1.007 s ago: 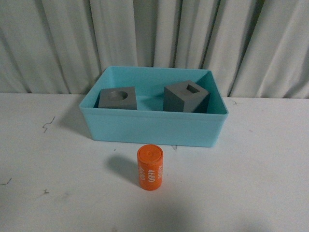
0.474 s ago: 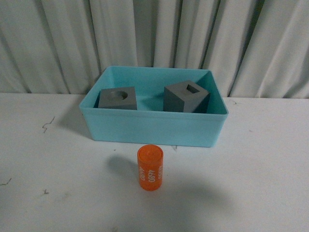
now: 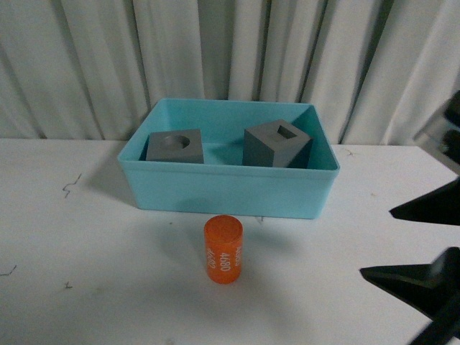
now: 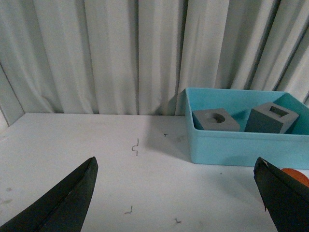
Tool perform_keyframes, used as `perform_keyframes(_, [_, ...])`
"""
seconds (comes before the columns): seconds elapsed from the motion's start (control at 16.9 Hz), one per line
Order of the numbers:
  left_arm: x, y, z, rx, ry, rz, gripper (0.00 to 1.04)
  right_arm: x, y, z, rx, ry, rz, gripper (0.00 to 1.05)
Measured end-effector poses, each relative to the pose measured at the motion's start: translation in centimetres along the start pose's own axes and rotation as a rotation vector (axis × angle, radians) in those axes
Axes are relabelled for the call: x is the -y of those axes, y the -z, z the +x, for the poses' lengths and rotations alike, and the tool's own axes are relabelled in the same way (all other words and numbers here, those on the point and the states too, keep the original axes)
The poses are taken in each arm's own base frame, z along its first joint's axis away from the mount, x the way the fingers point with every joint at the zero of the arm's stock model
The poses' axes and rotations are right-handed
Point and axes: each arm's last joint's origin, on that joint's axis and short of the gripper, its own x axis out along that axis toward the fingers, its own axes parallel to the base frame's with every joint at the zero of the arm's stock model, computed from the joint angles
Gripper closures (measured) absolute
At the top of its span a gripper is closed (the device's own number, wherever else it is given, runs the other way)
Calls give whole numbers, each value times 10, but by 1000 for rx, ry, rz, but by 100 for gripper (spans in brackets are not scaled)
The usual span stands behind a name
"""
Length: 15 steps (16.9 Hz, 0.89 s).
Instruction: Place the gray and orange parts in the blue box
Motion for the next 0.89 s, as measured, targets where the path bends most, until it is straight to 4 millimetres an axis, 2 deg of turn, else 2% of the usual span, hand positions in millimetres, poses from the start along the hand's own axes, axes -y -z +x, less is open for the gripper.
perform_keyframes(0.24, [0,0,0,0,0,0,7,3,-20,41,-6,-70,-30,6])
perform_keyframes(0.71, [0,0,0,0,0,0,7,-1,-31,97,-18,-135,-31,6])
perform_keyframes(0.77, [0,0,0,0,0,0,7,-3,-34,107,-14,-146,-35,6])
perform_keyframes(0.89, [0,0,0,0,0,0,7,-5,-42,148,-29,-170,-43,6])
